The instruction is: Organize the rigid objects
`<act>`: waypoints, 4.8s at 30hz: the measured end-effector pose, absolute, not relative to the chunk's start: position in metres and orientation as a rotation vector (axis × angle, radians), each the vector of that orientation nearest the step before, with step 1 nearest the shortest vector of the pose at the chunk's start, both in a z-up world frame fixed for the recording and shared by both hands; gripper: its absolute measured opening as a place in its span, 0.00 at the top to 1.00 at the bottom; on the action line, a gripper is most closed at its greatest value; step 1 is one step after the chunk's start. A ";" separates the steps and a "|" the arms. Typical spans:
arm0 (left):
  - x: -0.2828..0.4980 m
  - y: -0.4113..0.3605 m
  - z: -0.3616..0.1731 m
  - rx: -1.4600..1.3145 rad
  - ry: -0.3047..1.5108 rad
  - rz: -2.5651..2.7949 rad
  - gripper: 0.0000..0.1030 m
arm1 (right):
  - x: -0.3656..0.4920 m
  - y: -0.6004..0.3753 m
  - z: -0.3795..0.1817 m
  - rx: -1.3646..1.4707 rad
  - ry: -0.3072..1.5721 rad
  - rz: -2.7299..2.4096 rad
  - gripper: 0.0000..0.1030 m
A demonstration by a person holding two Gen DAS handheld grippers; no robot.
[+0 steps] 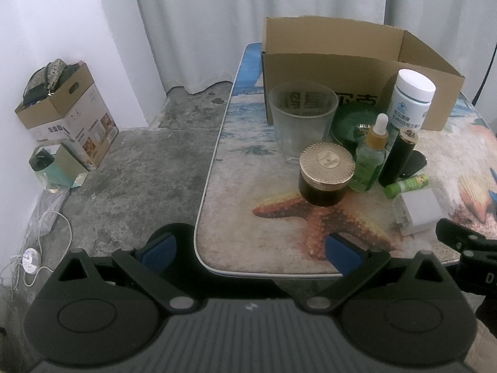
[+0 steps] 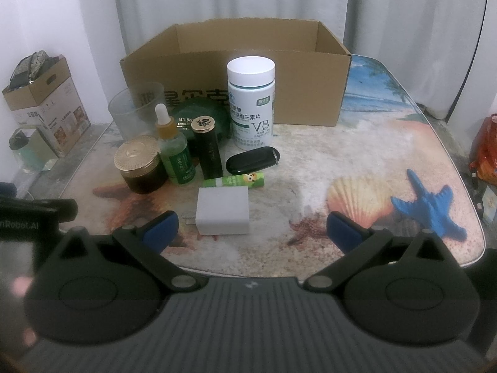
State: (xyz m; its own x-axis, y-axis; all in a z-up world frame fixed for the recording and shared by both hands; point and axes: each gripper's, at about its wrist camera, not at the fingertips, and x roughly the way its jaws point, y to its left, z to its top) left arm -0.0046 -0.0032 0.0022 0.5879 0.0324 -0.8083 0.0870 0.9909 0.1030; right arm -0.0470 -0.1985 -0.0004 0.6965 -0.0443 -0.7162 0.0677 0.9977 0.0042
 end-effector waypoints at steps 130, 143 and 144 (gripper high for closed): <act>0.369 -0.167 -0.001 0.283 1.110 -0.527 0.59 | 0.393 -0.268 -0.013 0.420 1.149 0.333 0.59; 0.342 -0.142 0.023 0.269 1.035 -0.527 0.33 | 0.390 -0.276 -0.007 0.410 1.135 0.313 0.49; 0.336 -0.138 0.033 0.262 1.019 -0.528 0.33 | 0.384 -0.277 0.005 0.419 1.109 0.313 0.47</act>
